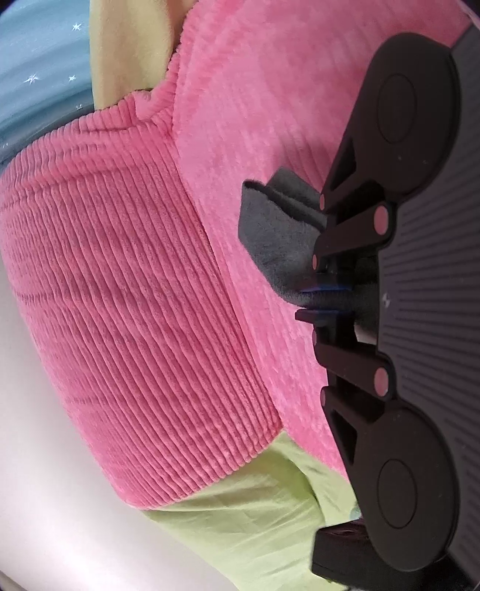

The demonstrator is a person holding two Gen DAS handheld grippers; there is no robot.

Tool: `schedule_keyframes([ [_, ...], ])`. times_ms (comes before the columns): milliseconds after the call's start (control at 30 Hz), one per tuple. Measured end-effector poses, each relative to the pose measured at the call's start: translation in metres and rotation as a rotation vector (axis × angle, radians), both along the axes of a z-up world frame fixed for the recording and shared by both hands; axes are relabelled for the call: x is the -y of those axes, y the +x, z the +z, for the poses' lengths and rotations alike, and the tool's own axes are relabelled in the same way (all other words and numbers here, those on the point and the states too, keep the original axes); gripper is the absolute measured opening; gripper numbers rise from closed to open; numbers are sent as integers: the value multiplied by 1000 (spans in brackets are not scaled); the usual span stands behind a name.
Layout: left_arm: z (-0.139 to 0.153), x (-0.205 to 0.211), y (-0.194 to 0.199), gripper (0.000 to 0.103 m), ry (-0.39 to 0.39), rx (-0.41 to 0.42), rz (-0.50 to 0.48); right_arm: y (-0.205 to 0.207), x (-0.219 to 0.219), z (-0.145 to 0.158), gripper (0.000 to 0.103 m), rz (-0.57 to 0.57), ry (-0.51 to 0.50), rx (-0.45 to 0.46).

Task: Clean container

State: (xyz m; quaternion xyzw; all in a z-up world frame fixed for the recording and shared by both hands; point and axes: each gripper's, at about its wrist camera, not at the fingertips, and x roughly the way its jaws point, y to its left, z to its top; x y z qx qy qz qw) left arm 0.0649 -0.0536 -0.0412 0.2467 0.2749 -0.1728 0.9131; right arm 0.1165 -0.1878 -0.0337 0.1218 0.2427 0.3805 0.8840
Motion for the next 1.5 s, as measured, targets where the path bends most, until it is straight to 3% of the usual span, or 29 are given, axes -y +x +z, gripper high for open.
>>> schedule_keyframes([
  [67, -1, 8, 4, 86, 46, 26, -23, -12, -3, 5, 8, 73, -19, 28],
  [200, -6, 6, 15, 86, 34, 13, -15, -32, -17, 7, 8, 231, -34, 59],
  [300, -11, 7, 29, 86, 27, 2, -6, -28, -23, 2, 7, 269, -12, 33],
  [400, -11, 6, 31, 86, 19, -7, -1, -13, -18, -4, 5, 239, 45, -31],
  [800, -15, 8, 31, 85, 43, 13, -6, 0, -26, -1, 6, -57, -131, 120],
  [1100, -3, -8, 37, 86, -129, -82, 35, 9, -15, -6, 6, -62, -40, 31],
  [1167, -1, -16, 45, 86, -232, -145, 55, 8, -11, -5, 6, -53, -30, 21],
  [1267, 0, -8, 24, 86, -191, -126, 49, 5, -3, -4, 7, -40, -13, -7],
  [1333, -5, 13, 2, 86, 36, 3, 22, 3, 2, -4, 8, -30, -4, -25],
  [1367, -8, 18, 4, 86, 90, 38, 2, 1, 5, -3, 8, -18, 6, -34],
  [1400, -9, 19, 1, 86, 115, 51, -9, 0, 8, -3, 8, 5, 28, -45],
  [1500, -6, 13, 10, 86, 80, 21, 7, -3, 9, -4, 8, 118, 83, -72],
])
